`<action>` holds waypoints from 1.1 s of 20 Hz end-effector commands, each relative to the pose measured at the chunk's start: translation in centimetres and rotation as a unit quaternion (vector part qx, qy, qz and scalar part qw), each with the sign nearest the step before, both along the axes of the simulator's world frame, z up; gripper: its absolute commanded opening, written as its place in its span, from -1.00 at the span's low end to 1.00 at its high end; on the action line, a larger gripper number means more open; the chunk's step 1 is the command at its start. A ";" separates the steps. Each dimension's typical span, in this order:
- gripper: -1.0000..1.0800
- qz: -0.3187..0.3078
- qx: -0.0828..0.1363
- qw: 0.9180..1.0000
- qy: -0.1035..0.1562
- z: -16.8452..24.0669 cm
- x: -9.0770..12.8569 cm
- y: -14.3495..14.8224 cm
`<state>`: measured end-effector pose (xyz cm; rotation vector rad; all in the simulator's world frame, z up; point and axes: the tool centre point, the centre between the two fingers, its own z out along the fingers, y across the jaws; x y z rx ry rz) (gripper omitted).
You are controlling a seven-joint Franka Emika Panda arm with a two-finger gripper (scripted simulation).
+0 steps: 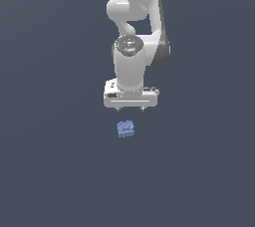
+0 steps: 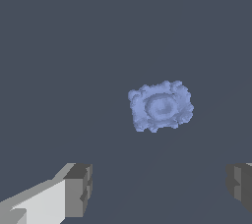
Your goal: Pick up the object and move it to a goal position.
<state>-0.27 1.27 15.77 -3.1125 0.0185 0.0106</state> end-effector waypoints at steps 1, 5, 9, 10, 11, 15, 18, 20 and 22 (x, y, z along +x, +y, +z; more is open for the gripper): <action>0.92 0.000 0.000 1.000 0.000 0.0 0.0 0.0; 0.92 0.010 0.002 1.000 0.002 0.2 -0.2 1.3; 0.92 0.030 0.006 1.000 0.006 0.5 -0.6 3.5; 0.92 0.033 0.007 0.999 0.006 0.5 -0.7 3.8; 0.92 0.034 0.007 0.999 0.006 0.5 -0.7 3.8; 0.92 0.027 0.006 1.000 0.006 0.5 -0.6 3.6; 0.92 0.016 0.006 1.000 0.007 0.4 -0.6 3.5; 0.92 0.005 0.006 1.000 0.007 0.3 -0.5 3.5; 0.92 -0.009 0.006 1.000 0.008 0.1 -0.4 3.4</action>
